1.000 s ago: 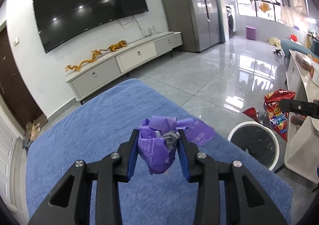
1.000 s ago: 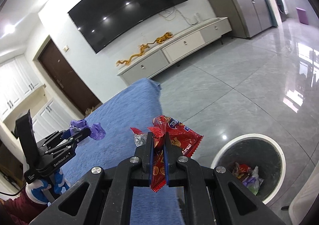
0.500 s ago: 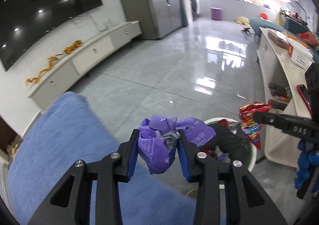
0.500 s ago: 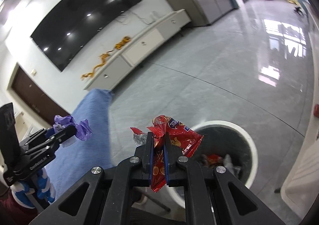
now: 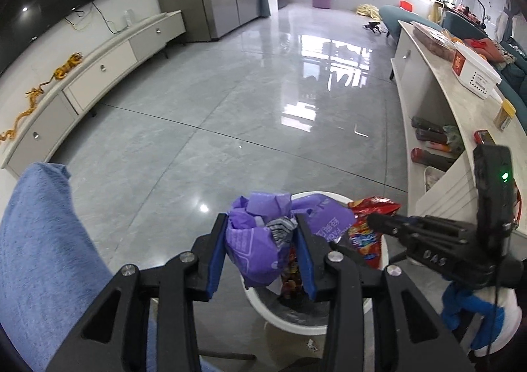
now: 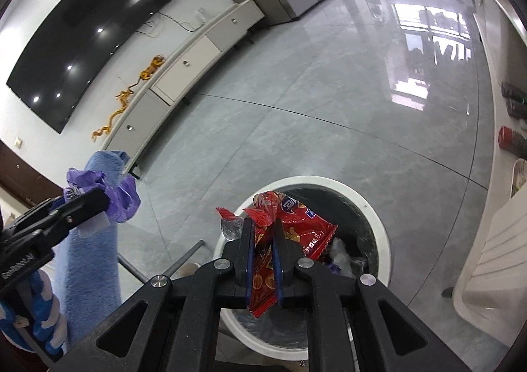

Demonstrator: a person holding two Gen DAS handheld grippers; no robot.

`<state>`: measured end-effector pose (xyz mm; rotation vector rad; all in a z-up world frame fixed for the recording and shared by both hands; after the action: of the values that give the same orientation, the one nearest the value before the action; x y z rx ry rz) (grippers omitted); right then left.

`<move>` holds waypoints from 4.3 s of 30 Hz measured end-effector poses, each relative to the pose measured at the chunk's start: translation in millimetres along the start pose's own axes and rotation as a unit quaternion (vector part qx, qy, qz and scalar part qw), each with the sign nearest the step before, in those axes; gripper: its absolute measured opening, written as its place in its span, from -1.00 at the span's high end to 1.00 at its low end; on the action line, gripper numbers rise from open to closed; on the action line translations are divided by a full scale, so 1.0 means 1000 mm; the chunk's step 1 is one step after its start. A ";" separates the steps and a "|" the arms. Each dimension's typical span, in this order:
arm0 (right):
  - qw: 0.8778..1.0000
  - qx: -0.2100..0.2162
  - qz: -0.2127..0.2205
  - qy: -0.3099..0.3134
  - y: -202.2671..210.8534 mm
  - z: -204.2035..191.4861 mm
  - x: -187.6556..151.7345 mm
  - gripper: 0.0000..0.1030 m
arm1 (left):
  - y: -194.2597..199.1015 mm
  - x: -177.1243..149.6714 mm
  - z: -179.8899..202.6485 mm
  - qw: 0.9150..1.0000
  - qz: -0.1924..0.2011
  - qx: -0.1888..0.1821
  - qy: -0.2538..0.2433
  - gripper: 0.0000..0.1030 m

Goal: Collect trash

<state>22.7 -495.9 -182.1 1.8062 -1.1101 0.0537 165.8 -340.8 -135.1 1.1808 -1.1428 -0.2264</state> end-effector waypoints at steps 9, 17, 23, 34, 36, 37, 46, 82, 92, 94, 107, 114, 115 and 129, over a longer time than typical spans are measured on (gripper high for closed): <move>1.000 -0.020 -0.003 -0.018 -0.003 0.017 -0.004 0.45 | -0.012 0.006 0.013 1.000 -0.009 -0.026 0.000 0.11; 0.999 -0.032 -0.002 -0.015 0.000 0.016 -0.006 0.34 | -0.009 0.007 0.012 1.000 -0.005 -0.026 0.000 0.07; 0.999 -0.042 0.008 -0.009 0.009 0.012 -0.002 0.28 | 0.001 0.006 0.010 1.000 0.012 -0.018 0.006 0.07; 0.998 -0.050 0.029 0.012 0.029 -0.010 0.003 0.01 | 0.034 -0.002 -0.008 0.998 0.044 -0.004 0.043 0.07; 0.998 -0.051 0.034 0.018 0.033 -0.017 0.004 -0.06 | 0.043 -0.005 -0.012 0.997 0.053 0.001 0.048 0.07; 0.998 -0.051 0.036 0.021 0.034 -0.021 0.005 -0.07 | 0.047 -0.007 -0.014 0.997 0.058 0.004 0.050 0.07; 0.995 -0.043 0.057 0.070 0.055 -0.066 0.004 -0.34 | 0.090 -0.030 -0.040 0.992 0.079 0.016 0.092 0.07; 0.960 -0.055 0.109 0.253 0.085 -0.208 -0.057 -0.98 | 0.212 -0.139 -0.126 0.946 0.151 0.176 0.225 -0.31; 0.950 -0.075 0.123 0.276 0.080 -0.218 -0.064 -0.99 | 0.210 -0.149 -0.135 0.938 0.151 0.207 0.234 -0.31; 0.951 -0.076 0.121 0.276 0.076 -0.217 -0.064 -0.99 | 0.208 -0.150 -0.135 0.938 0.150 0.207 0.233 -0.31; 0.943 -0.106 0.136 0.284 0.072 -0.209 -0.061 -1.00 | 0.197 -0.145 -0.124 0.942 0.152 0.208 0.215 -0.32; 0.944 -0.108 0.142 0.279 0.073 -0.205 -0.059 -1.00 | 0.194 -0.140 -0.117 0.942 0.155 0.217 0.206 -0.33; 0.944 -0.109 0.143 0.278 0.073 -0.205 -0.059 -1.00 | 0.194 -0.141 -0.118 0.942 0.155 0.216 0.206 -0.33; 0.943 -0.114 0.147 0.275 0.074 -0.201 -0.057 -1.00 | 0.196 -0.140 -0.113 0.943 0.157 0.211 0.203 -0.33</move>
<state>20.5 -316.1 -52.5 1.2906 -0.9216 0.5528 112.4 -94.6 -49.1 1.3158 -1.0151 0.5112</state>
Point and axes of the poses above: each gripper's, at about its wrist camera, not at the fingertips, and y roughly against the way its jaws point, z to its right, x to its top, the point moved 3 cm from there along -y, roughly the way its jaws point, and after that the axes turned 1 degree about z, right-handed, at the moved point
